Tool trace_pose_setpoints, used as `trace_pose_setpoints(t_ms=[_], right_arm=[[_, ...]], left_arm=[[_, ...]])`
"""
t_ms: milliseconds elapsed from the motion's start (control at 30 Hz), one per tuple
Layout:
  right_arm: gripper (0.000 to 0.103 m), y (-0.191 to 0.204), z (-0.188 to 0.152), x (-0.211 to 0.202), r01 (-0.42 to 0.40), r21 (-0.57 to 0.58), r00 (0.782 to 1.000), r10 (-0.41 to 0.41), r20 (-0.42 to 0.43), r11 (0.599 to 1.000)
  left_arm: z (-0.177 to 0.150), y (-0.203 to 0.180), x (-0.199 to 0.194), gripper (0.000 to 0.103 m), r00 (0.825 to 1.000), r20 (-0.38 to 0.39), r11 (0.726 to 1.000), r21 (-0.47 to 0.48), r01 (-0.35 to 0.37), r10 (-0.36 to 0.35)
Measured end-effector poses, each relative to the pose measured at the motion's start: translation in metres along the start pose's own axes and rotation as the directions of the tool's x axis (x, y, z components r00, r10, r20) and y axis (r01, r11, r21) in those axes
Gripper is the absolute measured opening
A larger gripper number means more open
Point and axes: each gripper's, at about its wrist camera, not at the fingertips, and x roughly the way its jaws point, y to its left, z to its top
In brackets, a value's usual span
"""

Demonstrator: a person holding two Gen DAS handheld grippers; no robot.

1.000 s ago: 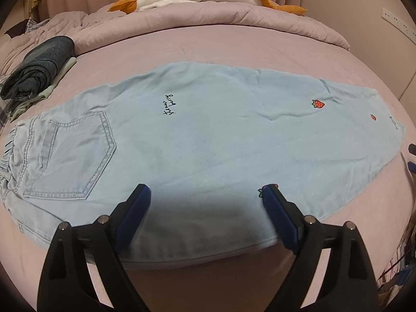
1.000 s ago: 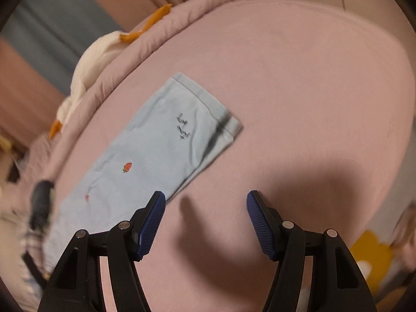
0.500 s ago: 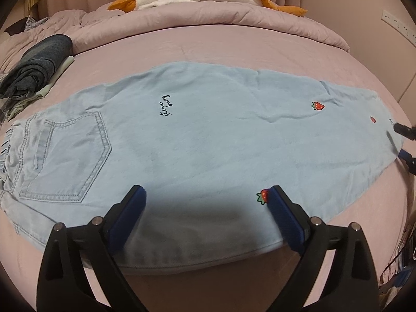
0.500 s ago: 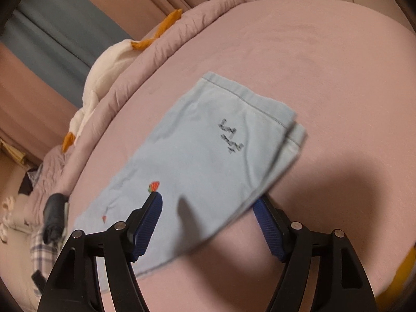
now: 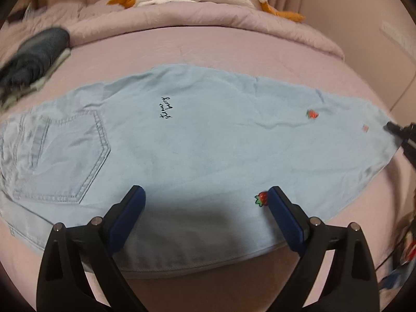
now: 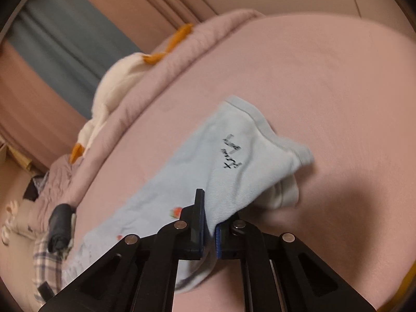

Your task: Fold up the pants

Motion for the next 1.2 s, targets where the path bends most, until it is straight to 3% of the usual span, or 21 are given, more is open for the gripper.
trace_pose_setpoints(t_ms=[100,200,267,300,433,467,533,633,667,700,733,767,867,900,1000,1100,1133,1200], right_arm=[[0.007,0.035,0.0,-0.011,-0.024,-0.094,0.999,0.026,0.025,0.995],[0.007,0.079,-0.012,-0.016,-0.04,-0.241,0.998,0.051,0.038,0.97],[0.007,0.111,-0.029,-0.016,-0.033,-0.366,0.997,0.055,0.05,0.93],[0.007,0.125,-0.039,-0.015,-0.031,-0.421,0.997,0.058,0.051,0.907],[0.007,0.179,-0.088,-0.004,-0.02,-0.641,0.997,0.066,0.048,0.768],[0.007,0.193,-0.104,0.001,-0.012,-0.693,0.997,0.059,0.044,0.721],[0.007,0.216,-0.133,0.013,0.03,-0.791,0.998,0.026,0.058,0.611],[0.007,0.246,-0.197,0.036,0.078,-0.937,0.997,-0.018,0.077,0.339],[0.01,0.251,-0.224,0.042,0.07,-0.973,0.998,-0.021,0.067,0.222],[0.01,0.252,-0.242,0.045,0.053,-0.988,0.999,-0.015,0.051,0.145],[0.01,0.251,-0.262,0.046,0.017,-0.996,1.0,-0.005,0.017,0.083],[0.01,0.25,-0.271,0.045,-0.008,-0.998,1.0,-0.001,-0.008,0.064],[0.01,0.244,-0.287,0.042,0.037,-0.999,0.999,0.005,0.038,0.026],[0.01,0.242,-0.285,0.04,0.043,-0.999,0.999,0.012,0.043,0.031],[0.011,0.243,-0.269,0.033,0.005,-0.992,1.0,0.018,0.007,0.123],[0.011,0.231,-0.24,0.023,-0.034,-0.96,0.999,0.012,-0.032,0.279],[0.011,0.226,-0.229,0.022,-0.051,-0.941,0.999,0.011,-0.05,0.335],[0.012,0.219,-0.22,0.021,-0.063,-0.912,0.998,0.002,-0.068,0.405]], left_arm=[[0.004,0.017,-0.01,0.093,0.996,0.014,0.989,-0.117,0.092,-0.091],[0.006,0.033,-0.019,0.093,0.982,0.038,0.957,-0.218,0.191,-0.187],[0.006,0.041,-0.024,0.094,0.964,0.061,0.925,-0.273,0.266,-0.259],[0.007,0.043,-0.026,0.094,0.952,0.07,0.905,-0.298,0.304,-0.296],[0.009,0.048,-0.027,0.094,0.874,0.113,0.785,-0.397,0.475,-0.472],[0.01,0.05,-0.028,0.094,0.863,0.125,0.764,-0.415,0.494,-0.49],[0.011,0.055,-0.03,0.094,0.863,0.149,0.744,-0.45,0.494,-0.483],[0.005,0.071,-0.032,0.094,0.876,0.153,0.725,-0.505,0.468,-0.458],[0.002,0.077,-0.035,0.094,0.882,0.152,0.725,-0.516,0.456,-0.447],[0.001,0.08,-0.036,0.094,0.886,0.152,0.728,-0.519,0.448,-0.438],[-0.001,0.083,-0.038,0.094,0.89,0.15,0.732,-0.519,0.441,-0.431],[-0.001,0.084,-0.037,0.094,0.888,0.146,0.73,-0.52,0.444,-0.436],[0.001,0.08,-0.035,0.094,0.883,0.133,0.733,-0.509,0.451,-0.45],[0.002,0.08,-0.033,0.094,0.878,0.126,0.733,-0.504,0.457,-0.461],[0.015,0.067,-0.02,0.095,0.852,0.076,0.729,-0.48,0.487,-0.519],[0.022,0.059,-0.008,0.095,0.839,0.006,0.745,-0.457,0.486,-0.544],[0.027,0.055,-0.001,0.095,0.827,-0.019,0.74,-0.458,0.492,-0.561],[0.034,0.051,0.01,0.091,0.794,-0.044,0.707,-0.487,0.513,-0.606]])
